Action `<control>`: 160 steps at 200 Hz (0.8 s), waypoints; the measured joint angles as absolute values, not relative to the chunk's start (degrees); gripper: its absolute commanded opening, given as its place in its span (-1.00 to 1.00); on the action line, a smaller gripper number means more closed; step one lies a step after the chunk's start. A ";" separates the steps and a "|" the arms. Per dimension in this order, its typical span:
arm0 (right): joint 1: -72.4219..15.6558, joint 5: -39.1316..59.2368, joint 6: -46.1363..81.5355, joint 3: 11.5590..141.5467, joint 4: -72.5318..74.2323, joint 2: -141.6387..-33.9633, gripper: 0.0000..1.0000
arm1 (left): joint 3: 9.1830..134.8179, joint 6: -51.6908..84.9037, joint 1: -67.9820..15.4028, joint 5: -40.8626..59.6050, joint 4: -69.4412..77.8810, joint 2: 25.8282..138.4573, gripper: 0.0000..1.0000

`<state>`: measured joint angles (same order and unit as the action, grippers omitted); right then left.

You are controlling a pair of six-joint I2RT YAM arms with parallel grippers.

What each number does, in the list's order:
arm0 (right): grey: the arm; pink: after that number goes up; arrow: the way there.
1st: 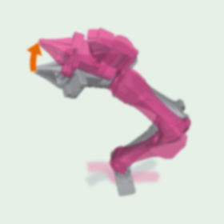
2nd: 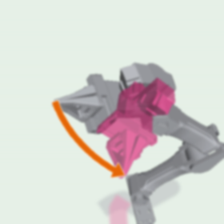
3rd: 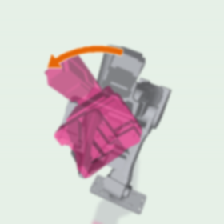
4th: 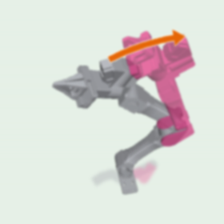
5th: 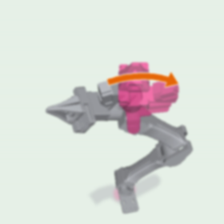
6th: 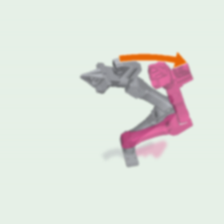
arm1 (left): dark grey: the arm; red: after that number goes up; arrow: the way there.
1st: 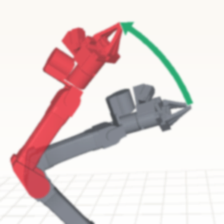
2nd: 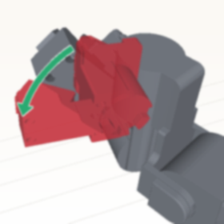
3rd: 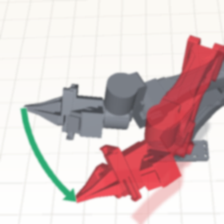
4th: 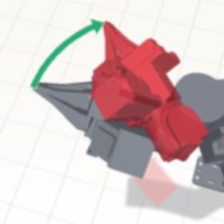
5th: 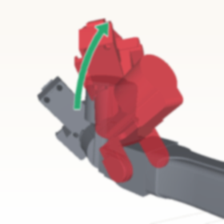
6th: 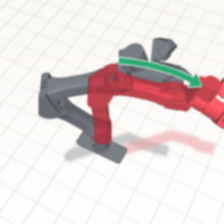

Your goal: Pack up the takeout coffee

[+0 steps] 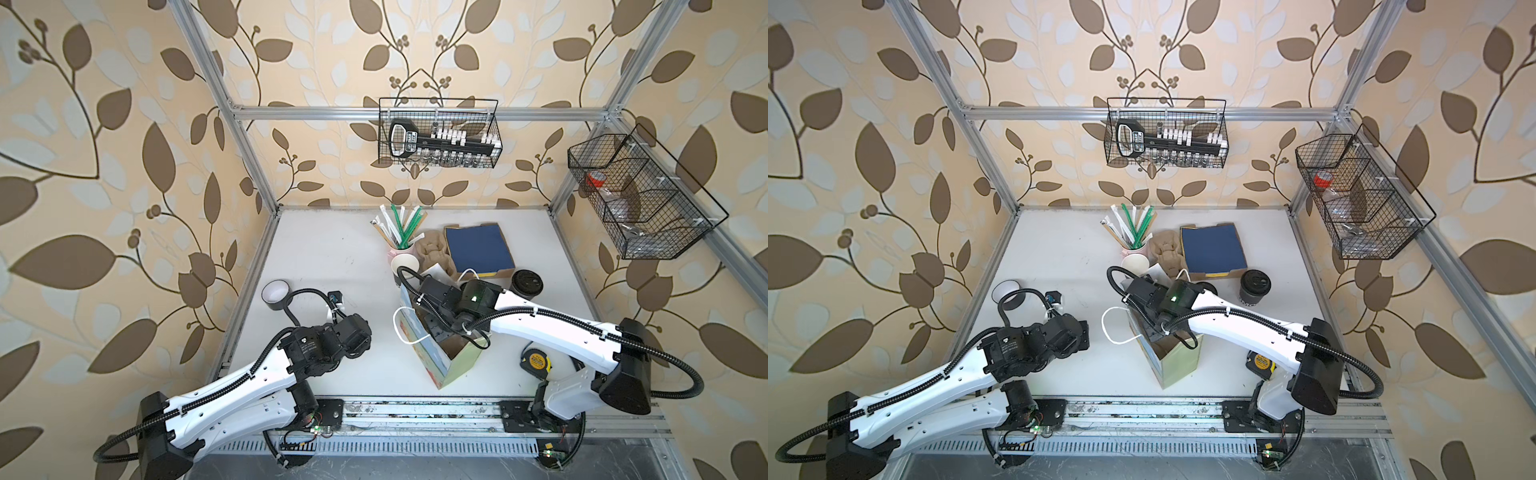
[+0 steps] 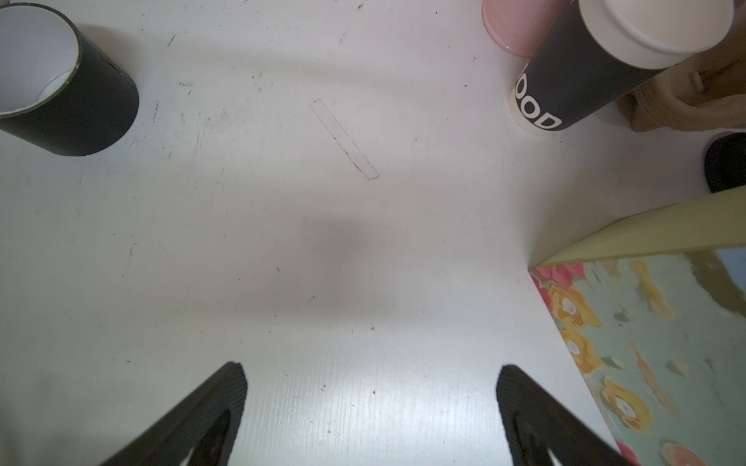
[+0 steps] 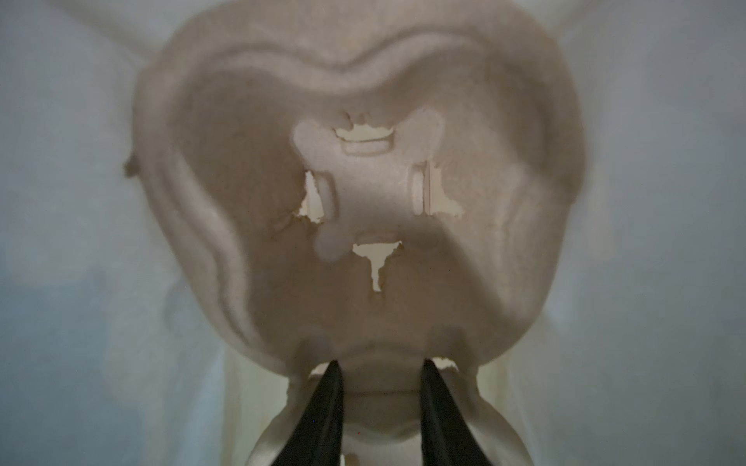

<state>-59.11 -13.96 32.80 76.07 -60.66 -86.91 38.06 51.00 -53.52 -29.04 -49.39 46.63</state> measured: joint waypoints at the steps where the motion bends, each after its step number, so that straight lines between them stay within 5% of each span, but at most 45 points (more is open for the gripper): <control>1: -59.11 -13.89 32.73 76.07 -60.66 -86.98 -0.42 | 38.06 51.00 -53.52 -29.04 -49.39 46.63 0.98; 160: -56.16 -10.00 28.05 77.30 -63.13 -91.72 -0.43 | 38.06 51.00 -53.52 -29.06 -49.39 47.37 0.98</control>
<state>-56.16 -10.00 28.05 77.30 -63.13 -91.72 38.06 51.00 -53.52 -29.06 -49.39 47.37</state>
